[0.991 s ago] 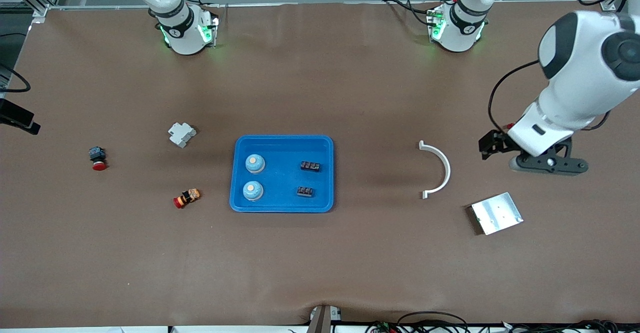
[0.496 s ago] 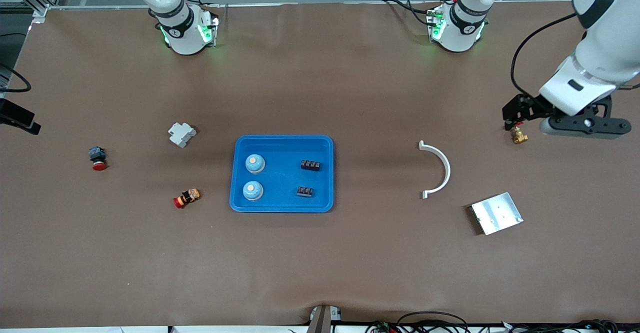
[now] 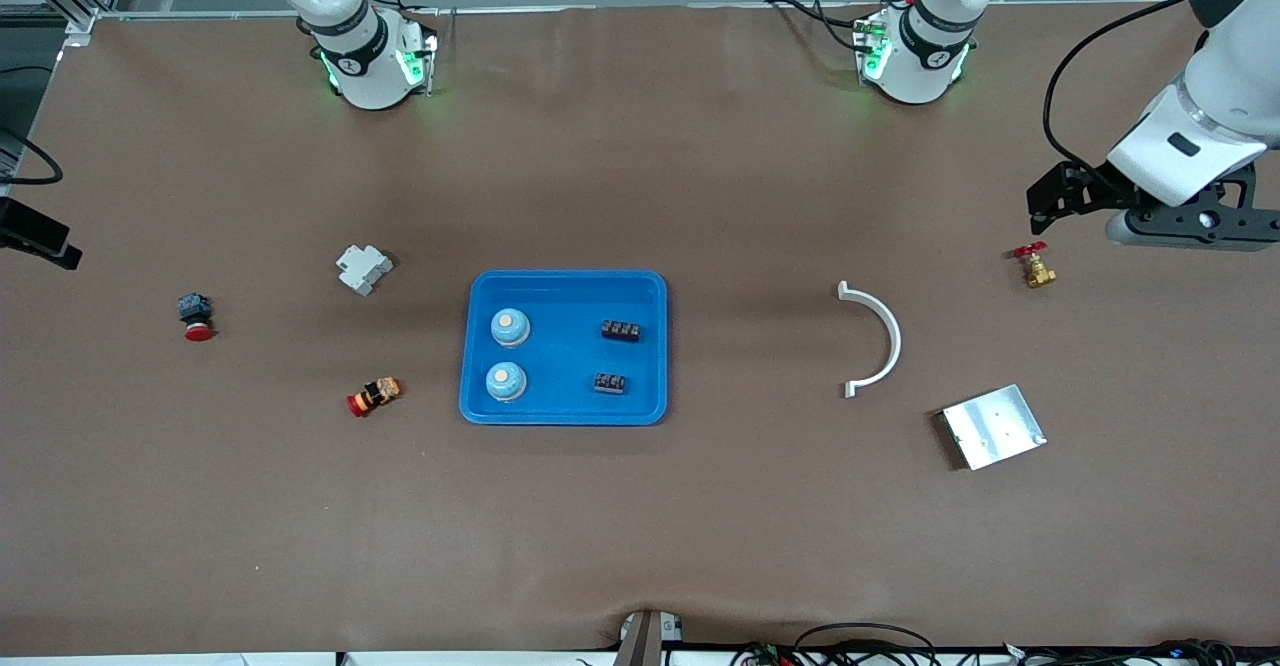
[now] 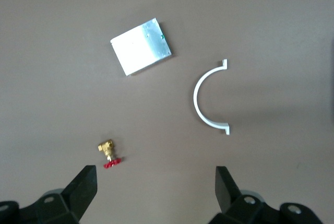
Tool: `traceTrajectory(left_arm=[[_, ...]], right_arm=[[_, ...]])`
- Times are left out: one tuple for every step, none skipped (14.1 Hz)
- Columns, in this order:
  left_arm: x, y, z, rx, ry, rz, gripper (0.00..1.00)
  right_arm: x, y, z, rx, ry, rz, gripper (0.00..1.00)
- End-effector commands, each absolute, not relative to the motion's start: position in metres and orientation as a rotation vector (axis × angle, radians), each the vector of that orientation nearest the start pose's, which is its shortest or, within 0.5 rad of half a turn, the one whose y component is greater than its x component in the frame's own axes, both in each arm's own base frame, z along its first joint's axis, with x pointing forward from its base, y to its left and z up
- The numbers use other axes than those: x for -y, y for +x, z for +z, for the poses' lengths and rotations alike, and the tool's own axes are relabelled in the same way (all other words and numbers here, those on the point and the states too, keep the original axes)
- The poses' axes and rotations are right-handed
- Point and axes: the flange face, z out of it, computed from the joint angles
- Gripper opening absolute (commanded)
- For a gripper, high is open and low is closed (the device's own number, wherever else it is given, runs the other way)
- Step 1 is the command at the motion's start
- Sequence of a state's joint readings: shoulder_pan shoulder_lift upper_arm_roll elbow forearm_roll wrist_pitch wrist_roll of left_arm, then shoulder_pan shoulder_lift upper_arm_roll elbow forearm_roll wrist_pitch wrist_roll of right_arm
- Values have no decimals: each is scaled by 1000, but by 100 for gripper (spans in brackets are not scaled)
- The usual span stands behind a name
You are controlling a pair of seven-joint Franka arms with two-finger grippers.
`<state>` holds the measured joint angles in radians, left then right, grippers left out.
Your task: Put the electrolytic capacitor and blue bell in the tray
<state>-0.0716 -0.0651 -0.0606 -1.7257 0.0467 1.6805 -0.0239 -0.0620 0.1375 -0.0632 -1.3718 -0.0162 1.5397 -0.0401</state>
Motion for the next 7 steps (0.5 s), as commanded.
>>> traceTrajectory(left_arm=[[70,526,624,-185,-3116,-24,100],[71,525,625,-182,-3130,-13,100],[71,523,628,-178,-3141,-16,100],[72,522,629,-178,-3147,-18,100],[74,521,630,-186,-3153,-20,100],[74,520,632,-195,-3158,-29,100],[75,521,633,-198,-3165,-38,100]], right_arm=[[73,587,643,-152,-3155,-59,100],[73,588,643,-152,-3154,-61,100],[73,588,643,-154,-3154,-61,100],[73,588,643,-154,-3153,-61,100],[73,588,643,-154,-3153,-61,100],[73,588,642,-157,-3153,-57,100],[73,587,642,-159,-3153,-54,100]])
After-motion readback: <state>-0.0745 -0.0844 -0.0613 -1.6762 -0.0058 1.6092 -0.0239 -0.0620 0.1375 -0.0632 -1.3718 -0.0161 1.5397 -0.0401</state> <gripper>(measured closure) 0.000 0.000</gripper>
